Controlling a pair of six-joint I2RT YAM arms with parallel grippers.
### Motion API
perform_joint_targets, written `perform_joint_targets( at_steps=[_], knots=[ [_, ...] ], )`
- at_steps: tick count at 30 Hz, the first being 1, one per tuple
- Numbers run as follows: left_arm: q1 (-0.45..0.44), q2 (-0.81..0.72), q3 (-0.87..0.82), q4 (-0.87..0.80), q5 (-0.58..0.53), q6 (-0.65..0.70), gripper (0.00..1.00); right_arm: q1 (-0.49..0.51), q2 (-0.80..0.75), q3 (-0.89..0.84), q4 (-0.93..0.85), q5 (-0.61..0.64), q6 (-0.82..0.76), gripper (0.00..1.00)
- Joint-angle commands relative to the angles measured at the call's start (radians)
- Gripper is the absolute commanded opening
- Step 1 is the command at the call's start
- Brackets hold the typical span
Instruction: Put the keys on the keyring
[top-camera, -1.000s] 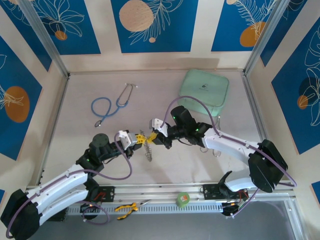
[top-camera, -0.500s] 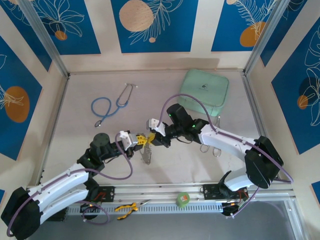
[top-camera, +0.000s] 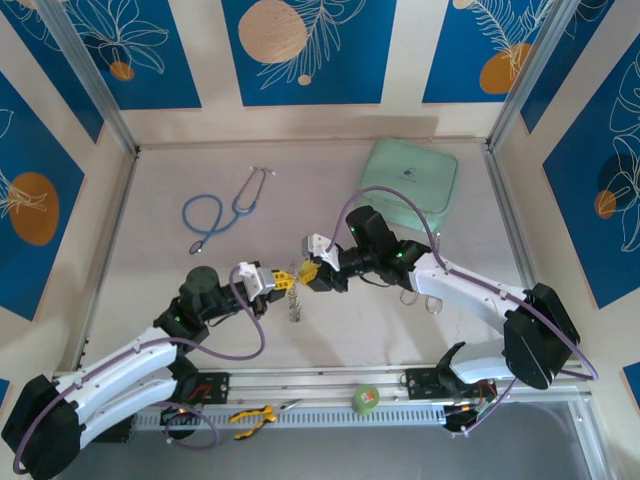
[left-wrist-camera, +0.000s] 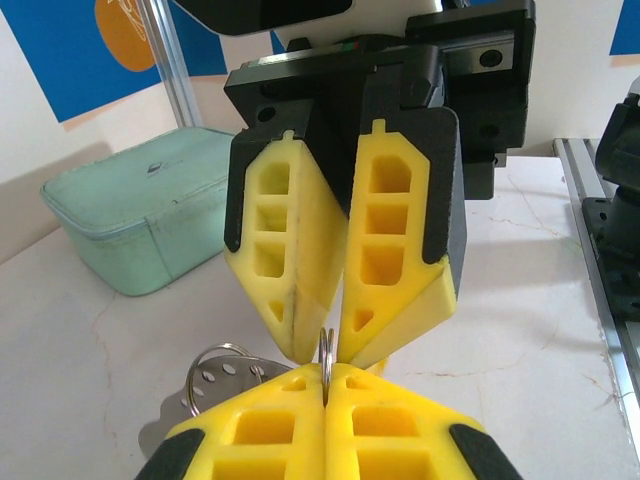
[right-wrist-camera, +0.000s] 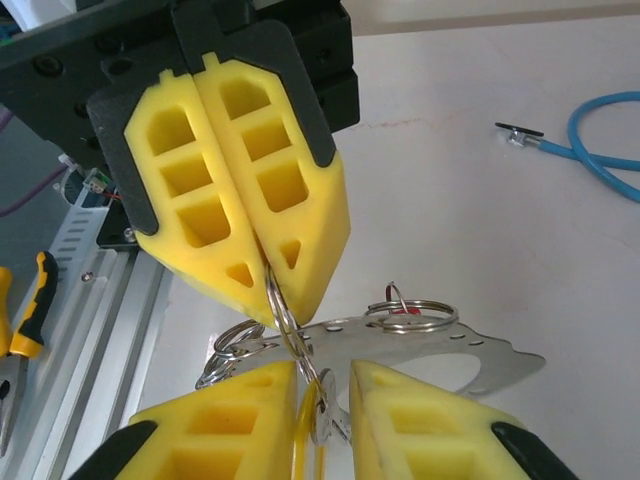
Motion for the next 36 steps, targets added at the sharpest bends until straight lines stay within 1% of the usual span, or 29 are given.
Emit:
perform_joint_targets(
  at_steps=[1, 6, 8, 10, 12, 14, 15, 17, 18, 19, 21, 24, 25, 29, 33, 36],
  knots=[
    [-0.003, -0.005, 0.018, 0.050, 0.041, 0.024, 0.00, -0.004, -0.021, -0.009, 0.039, -0.062, 0.027, 0.21],
    [-0.002, 0.009, 0.021, 0.068, 0.046, 0.019, 0.00, -0.002, -0.003, -0.001, 0.058, -0.076, 0.036, 0.21],
    [-0.003, 0.014, 0.022, 0.072, 0.049, 0.017, 0.00, -0.001, 0.007, 0.003, 0.063, -0.080, 0.036, 0.19],
    [-0.003, 0.017, 0.021, 0.083, 0.048, 0.012, 0.00, 0.002, 0.015, 0.010, 0.060, -0.079, 0.034, 0.12],
    [-0.003, 0.018, 0.021, 0.084, 0.041, 0.009, 0.00, 0.001, 0.018, 0.013, 0.059, -0.080, 0.030, 0.01],
    [-0.003, 0.018, 0.024, 0.070, 0.014, 0.009, 0.00, 0.000, 0.015, 0.014, 0.054, -0.074, 0.023, 0.00],
    [-0.003, 0.018, 0.025, 0.052, -0.012, 0.010, 0.03, 0.000, 0.012, 0.017, 0.045, -0.064, 0.015, 0.00],
    [-0.003, 0.017, 0.028, 0.013, -0.075, 0.021, 0.27, 0.001, 0.008, 0.028, 0.009, -0.034, -0.013, 0.00],
    [-0.003, 0.018, 0.034, -0.017, -0.101, 0.035, 0.29, 0.005, 0.010, 0.037, -0.015, -0.011, -0.032, 0.00],
    [-0.003, 0.022, 0.043, -0.056, -0.111, 0.052, 0.29, 0.008, 0.012, 0.045, -0.038, 0.008, -0.053, 0.00],
    [-0.003, 0.035, 0.070, -0.134, -0.114, 0.086, 0.28, 0.018, 0.023, 0.072, -0.098, 0.043, -0.097, 0.00],
    [-0.003, 0.051, 0.094, -0.184, -0.094, 0.104, 0.17, 0.036, 0.045, 0.113, -0.178, 0.087, -0.155, 0.00],
    [-0.003, 0.056, 0.097, -0.189, -0.090, 0.105, 0.16, 0.042, 0.050, 0.125, -0.196, 0.099, -0.170, 0.00],
    [-0.002, 0.072, 0.108, -0.197, -0.064, 0.115, 0.14, 0.064, 0.074, 0.176, -0.257, 0.116, -0.219, 0.00],
    [-0.003, 0.083, 0.113, -0.183, -0.028, 0.114, 0.10, 0.082, 0.083, 0.204, -0.264, 0.113, -0.228, 0.00],
    [-0.003, 0.080, 0.108, -0.169, -0.007, 0.112, 0.00, 0.080, 0.067, 0.184, -0.219, 0.110, -0.196, 0.00]
  ],
)
